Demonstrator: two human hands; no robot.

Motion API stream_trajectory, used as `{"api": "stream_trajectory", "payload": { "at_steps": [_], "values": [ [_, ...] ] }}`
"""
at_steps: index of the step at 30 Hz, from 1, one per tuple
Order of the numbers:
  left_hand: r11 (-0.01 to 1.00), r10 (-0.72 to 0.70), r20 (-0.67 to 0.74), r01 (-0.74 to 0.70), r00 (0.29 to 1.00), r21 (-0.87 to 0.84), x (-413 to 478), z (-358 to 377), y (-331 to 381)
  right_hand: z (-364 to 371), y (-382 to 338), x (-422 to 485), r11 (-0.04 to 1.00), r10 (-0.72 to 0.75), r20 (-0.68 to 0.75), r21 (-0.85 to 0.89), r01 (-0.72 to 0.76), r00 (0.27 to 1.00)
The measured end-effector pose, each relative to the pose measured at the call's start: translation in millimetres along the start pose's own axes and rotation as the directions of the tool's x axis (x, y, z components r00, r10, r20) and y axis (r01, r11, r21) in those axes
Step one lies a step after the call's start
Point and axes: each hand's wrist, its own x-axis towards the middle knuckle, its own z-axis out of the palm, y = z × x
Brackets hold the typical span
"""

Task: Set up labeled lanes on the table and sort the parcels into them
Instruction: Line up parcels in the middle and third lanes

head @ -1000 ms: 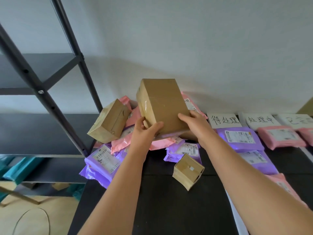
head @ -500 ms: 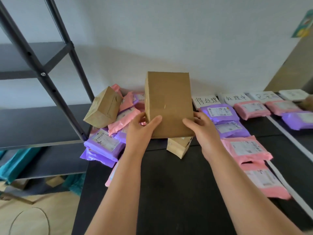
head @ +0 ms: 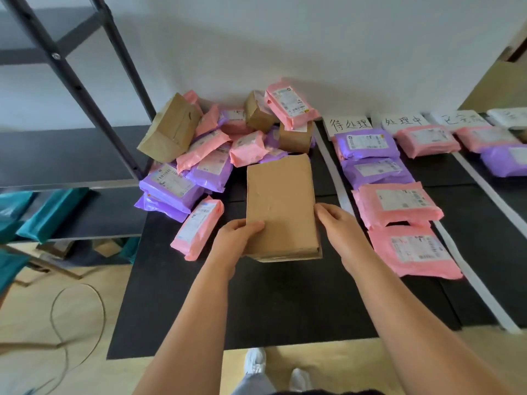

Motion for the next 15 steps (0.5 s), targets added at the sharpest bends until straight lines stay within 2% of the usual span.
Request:
{"api": "stream_trajectory", "payload": {
  "at_steps": [3, 6, 11, 15],
  "values": [
    [0.996, -0.087, -0.052, 0.088, 0.995, 0.017, -1.6, 17.2, -24.8, -5.9, 20.5, -11.0, 0.999, 0.037, 0.039, 0.001, -0.037, 0.999],
    [0.984, -0.156, -0.082, 0.162, 0.984, 0.068, -5.3, 33.2, -44.7, -7.7, 40.6, -15.8, 0.996, 0.062, 0.092, -0.067, -0.056, 0.994],
    [0.946, -0.300, -0.039, 0.302, 0.953, 0.121, -1.9, 54.1, -70.8, -3.1, 62.6, -19.8, 0.968, 0.067, 0.080, -0.248, -0.046, 0.995],
    [0.936, -0.321, -0.003, 0.317, 0.947, 0.155, 3.2, 60.1, -76.3, 6.0, 72.6, -17.6, 0.924, 0.032, 0.085, -0.383, 0.003, 0.996]
  ]
}}
